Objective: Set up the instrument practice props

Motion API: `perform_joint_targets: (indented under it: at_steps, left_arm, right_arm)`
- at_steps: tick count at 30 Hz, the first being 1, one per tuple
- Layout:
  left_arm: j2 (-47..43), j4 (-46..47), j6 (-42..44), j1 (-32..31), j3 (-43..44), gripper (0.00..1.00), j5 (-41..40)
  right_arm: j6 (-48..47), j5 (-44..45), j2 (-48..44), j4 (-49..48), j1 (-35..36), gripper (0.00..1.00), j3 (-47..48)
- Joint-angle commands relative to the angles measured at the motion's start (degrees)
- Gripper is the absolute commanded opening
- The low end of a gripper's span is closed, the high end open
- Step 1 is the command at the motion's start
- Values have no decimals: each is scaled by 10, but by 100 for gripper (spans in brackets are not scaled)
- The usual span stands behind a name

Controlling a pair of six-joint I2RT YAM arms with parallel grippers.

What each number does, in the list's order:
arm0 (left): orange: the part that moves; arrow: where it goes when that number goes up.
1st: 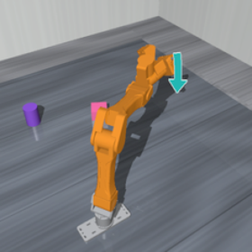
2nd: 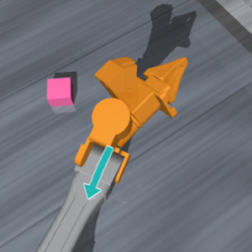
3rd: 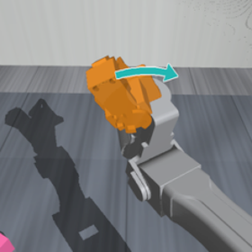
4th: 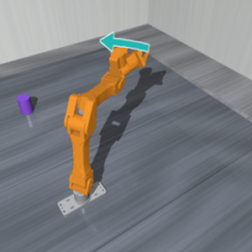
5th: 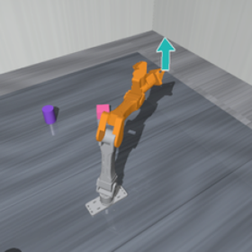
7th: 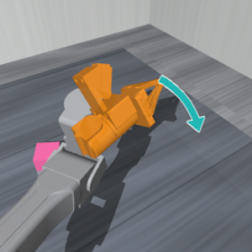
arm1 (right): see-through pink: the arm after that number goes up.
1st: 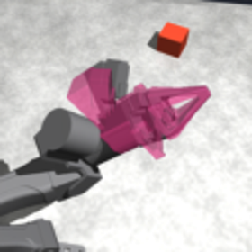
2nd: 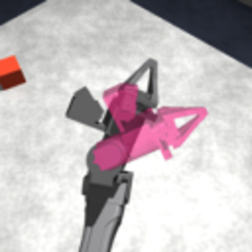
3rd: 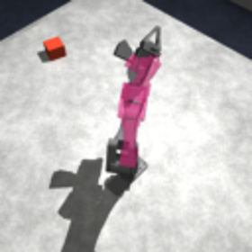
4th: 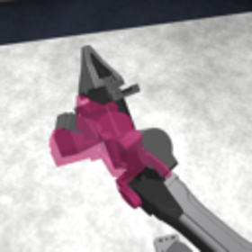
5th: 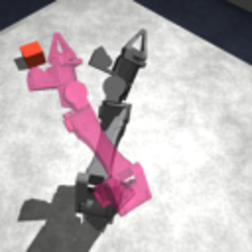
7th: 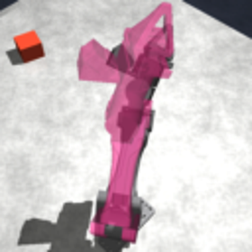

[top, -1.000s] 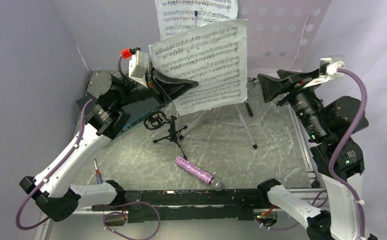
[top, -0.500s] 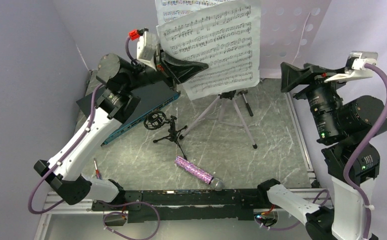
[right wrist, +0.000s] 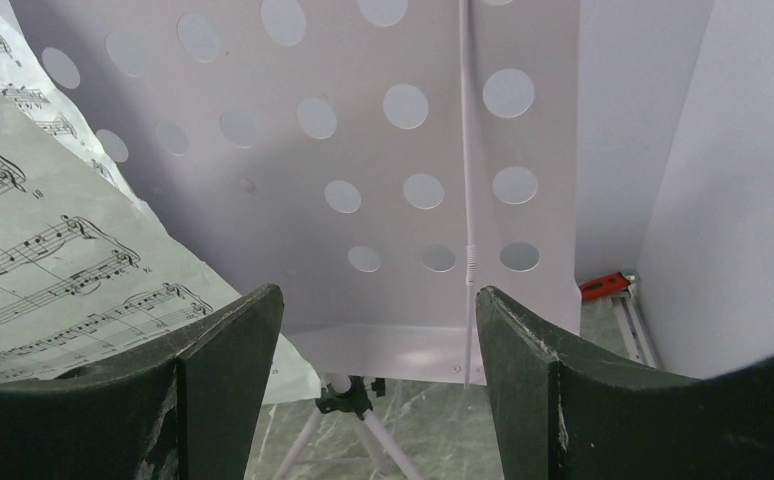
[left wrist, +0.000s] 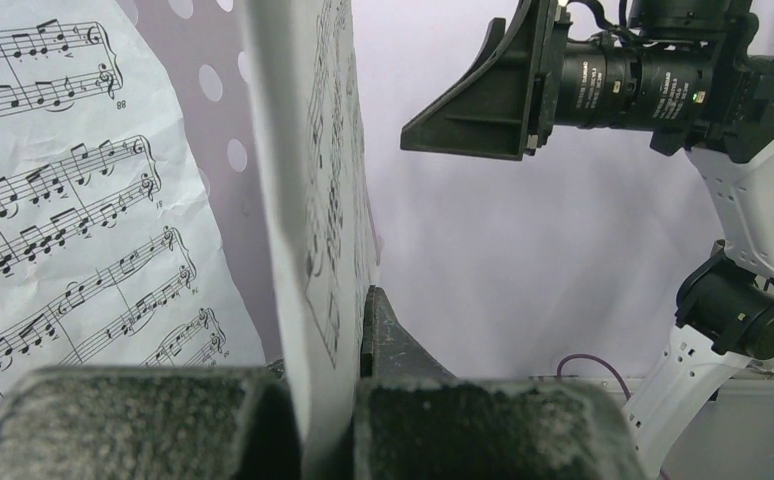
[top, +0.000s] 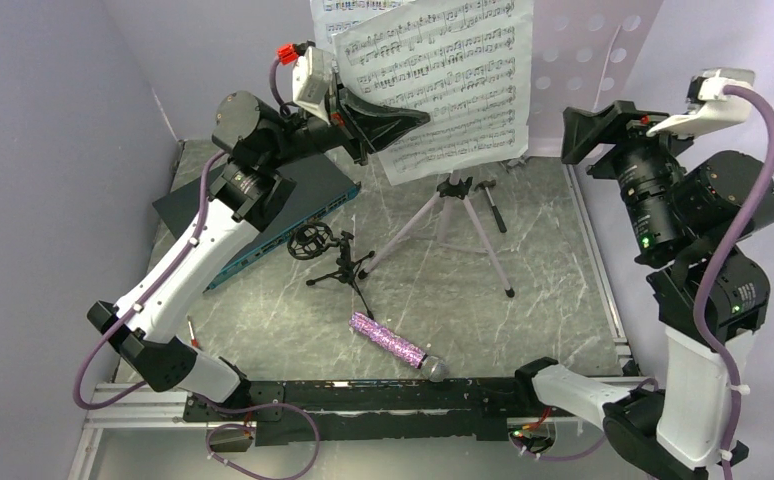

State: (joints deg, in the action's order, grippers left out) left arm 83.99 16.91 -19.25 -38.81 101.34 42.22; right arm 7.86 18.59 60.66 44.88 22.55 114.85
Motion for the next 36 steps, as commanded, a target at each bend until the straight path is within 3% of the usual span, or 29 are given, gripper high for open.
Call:
perform_joint_targets:
  at_steps: [1, 6, 11, 27, 36]
  left_arm:
    - [-4, 31, -3, 1, 24, 3, 7]
    - [-9, 39, -6, 0, 15, 3, 10]
    - [-20, 44, -5, 1, 1, 3, 11]
    - [-37, 43, -12, 0, -20, 3, 23]
    - [-41, 28, -7, 0, -22, 3, 24]
  right_arm:
    - [-10, 21, 9, 34, -1, 75, 53]
    - [-7, -16, 42, 75, -1, 75, 93]
    - [-6, 12, 55, 96, -1, 77, 115]
    - [-4, -31, 109, 133, -2, 84, 173]
    - [-18, -146, 124, 130, -2, 89, 185]
